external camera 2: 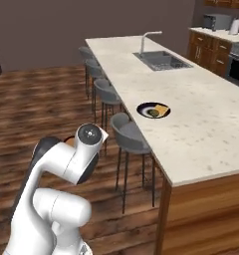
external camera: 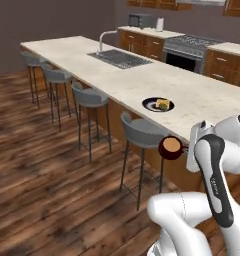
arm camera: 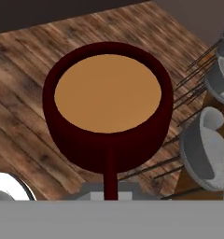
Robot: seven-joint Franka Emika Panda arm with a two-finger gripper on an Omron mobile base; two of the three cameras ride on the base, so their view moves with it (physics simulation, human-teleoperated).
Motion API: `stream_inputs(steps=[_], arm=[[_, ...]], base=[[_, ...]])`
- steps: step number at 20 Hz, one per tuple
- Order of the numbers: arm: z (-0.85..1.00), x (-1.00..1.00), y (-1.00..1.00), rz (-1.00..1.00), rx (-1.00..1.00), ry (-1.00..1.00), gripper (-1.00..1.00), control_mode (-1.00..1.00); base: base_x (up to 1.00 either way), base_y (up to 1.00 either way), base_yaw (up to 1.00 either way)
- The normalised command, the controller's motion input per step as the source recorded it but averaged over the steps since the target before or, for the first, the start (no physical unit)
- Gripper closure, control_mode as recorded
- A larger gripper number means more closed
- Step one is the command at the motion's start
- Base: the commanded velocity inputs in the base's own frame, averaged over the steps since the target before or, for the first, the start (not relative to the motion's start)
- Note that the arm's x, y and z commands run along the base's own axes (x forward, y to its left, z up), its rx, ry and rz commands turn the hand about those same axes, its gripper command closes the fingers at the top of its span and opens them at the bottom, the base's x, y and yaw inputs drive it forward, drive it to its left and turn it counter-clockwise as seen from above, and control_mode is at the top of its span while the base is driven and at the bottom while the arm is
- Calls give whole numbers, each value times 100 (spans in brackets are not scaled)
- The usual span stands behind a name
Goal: Pick up the brewed coffee from the coffee machine and place it next to the breakfast plate on the dining counter.
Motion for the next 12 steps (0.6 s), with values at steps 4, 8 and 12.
stream_inputs(steps=[4,8,12], arm=[[0,0,0,0,0,0,100,100],[0,0,0,0,0,0,100,100],[0,0,0,0,0,0,100,100]], base=[[65,82,-72],[69,84,-70],[77,73,-67]])
